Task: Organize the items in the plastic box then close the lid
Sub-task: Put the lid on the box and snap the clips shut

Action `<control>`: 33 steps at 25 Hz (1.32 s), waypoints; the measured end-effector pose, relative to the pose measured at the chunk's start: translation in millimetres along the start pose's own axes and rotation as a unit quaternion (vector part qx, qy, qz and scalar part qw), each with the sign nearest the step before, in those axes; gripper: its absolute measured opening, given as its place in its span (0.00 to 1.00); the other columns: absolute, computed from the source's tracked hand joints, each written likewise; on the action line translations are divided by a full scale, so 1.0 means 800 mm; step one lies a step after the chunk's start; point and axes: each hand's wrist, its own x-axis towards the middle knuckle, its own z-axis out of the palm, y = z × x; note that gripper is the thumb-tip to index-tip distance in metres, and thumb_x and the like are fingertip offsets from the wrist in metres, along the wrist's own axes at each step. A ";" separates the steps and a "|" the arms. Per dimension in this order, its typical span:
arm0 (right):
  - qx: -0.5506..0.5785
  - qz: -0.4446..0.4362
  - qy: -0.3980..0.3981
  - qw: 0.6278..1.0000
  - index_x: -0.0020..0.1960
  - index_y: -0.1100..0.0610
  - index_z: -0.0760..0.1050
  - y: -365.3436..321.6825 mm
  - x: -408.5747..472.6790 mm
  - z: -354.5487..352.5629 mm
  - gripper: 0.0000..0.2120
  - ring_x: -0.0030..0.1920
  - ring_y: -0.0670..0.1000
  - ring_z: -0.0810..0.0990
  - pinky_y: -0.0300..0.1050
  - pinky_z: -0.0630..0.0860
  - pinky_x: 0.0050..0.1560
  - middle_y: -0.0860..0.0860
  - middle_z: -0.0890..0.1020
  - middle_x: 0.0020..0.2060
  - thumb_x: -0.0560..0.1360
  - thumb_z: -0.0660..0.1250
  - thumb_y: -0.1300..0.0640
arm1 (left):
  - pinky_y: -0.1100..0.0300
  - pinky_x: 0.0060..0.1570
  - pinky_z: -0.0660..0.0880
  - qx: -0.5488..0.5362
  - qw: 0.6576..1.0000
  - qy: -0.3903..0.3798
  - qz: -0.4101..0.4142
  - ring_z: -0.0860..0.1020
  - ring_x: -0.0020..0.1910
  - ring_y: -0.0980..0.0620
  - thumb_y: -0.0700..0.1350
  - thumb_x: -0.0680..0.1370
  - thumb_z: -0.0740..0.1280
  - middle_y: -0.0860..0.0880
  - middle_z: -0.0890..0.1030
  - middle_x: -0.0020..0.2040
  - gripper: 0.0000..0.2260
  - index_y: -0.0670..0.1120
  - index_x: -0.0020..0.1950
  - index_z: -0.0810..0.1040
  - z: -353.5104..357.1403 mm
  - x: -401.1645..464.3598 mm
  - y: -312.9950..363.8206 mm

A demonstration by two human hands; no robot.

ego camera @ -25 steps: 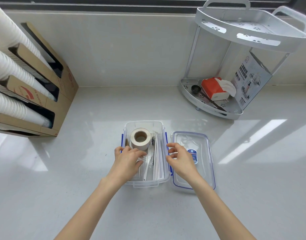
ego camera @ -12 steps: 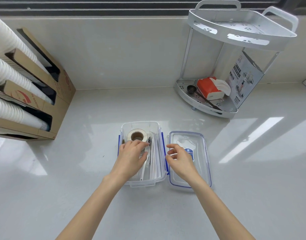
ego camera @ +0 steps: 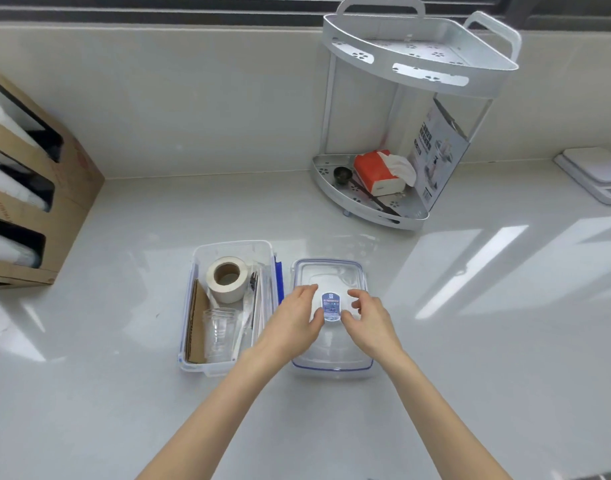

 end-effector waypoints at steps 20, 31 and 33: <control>0.029 0.122 0.049 0.991 0.63 0.66 0.66 0.046 0.010 -0.013 0.17 0.62 0.65 0.69 0.49 0.66 0.61 0.65 0.66 0.63 0.76 0.57 0.62 | 0.51 0.73 0.50 -0.071 0.981 -0.034 -0.177 0.49 0.74 0.43 0.44 0.76 0.58 0.40 0.52 0.75 0.28 0.40 0.71 0.50 0.049 0.004 0.014; 0.125 0.011 0.092 0.988 0.65 0.62 0.66 -0.024 -0.009 -0.025 0.18 0.61 0.59 0.70 0.39 0.63 0.54 0.60 0.65 0.64 0.75 0.57 0.63 | 0.54 0.72 0.51 -0.112 0.980 0.138 -0.091 0.54 0.73 0.48 0.41 0.76 0.59 0.43 0.58 0.74 0.23 0.42 0.70 0.57 -0.023 -0.025 0.015; 0.127 -0.014 0.071 0.989 0.57 0.60 0.71 -0.042 -0.015 -0.012 0.12 0.54 0.56 0.70 0.35 0.60 0.47 0.60 0.67 0.60 0.75 0.56 0.63 | 0.54 0.72 0.51 -0.101 0.977 0.160 -0.097 0.54 0.73 0.48 0.41 0.76 0.59 0.44 0.58 0.74 0.23 0.42 0.70 0.58 -0.039 -0.037 0.004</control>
